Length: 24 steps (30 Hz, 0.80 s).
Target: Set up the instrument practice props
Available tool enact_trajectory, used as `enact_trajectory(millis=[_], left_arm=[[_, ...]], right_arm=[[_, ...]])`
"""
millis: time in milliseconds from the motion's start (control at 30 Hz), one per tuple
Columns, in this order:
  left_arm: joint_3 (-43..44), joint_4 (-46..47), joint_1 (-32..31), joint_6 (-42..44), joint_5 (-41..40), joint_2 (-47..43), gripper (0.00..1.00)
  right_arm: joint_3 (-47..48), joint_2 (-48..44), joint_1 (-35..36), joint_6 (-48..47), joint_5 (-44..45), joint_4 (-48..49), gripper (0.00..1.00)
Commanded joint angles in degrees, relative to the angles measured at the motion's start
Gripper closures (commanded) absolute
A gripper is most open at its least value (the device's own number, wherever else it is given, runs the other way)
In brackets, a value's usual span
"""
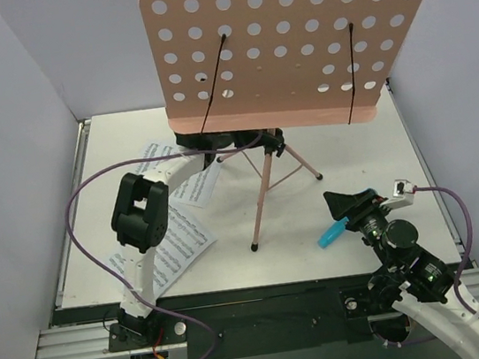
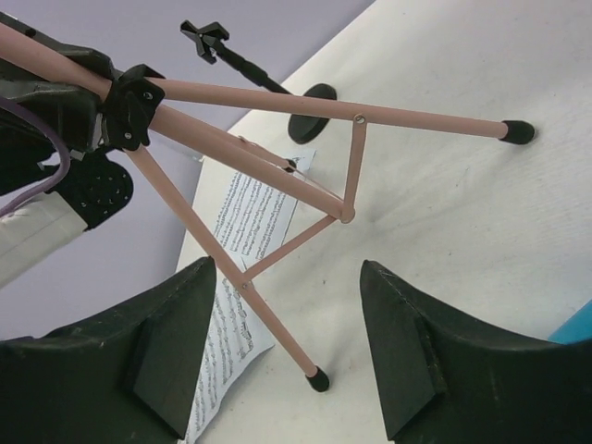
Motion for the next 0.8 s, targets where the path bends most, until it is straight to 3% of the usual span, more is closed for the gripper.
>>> enact_trajectory(millis=[0, 100, 133, 300, 333, 533, 767], left_arm=[[-5.36, -0.32, -1.21, -1.99, 1.25, 2.74, 0.8], [-8.53, -3.49, -0.77, 2.49, 0.28, 0.72, 0.72], [-9.75, -3.58, -0.59, 2.94, 0.11, -0.16, 0.57], [-12.4, -4.55, 1.07, 4.09, -1.47, -2.27, 0.3], [-12.92, -4.72, 1.25, 4.26, -1.65, -2.8, 0.2], [-16.18, -8.67, 3.8, 5.93, -4.11, -5.44, 0.15], [-25.92, -17.0, 7.05, 12.17, -9.21, -14.47, 0.13]], right_arm=[[3.22, 1.28, 0.1, -5.86, 1.29, 0.13, 0.41], [3.14, 1.72, 0.18, -6.65, 0.59, 0.04, 0.41], [3.05, 1.8, 0.1, -6.74, 0.33, 0.13, 0.41], [2.87, 1.89, 0.1, -7.79, 0.23, 0.13, 0.4], [2.96, 1.98, 0.1, -7.97, 0.15, 0.3, 0.4], [3.66, 2.86, 0.1, -10.43, -0.03, 0.22, 0.4], [4.1, 2.86, 0.1, -12.36, -0.12, 0.22, 0.4]])
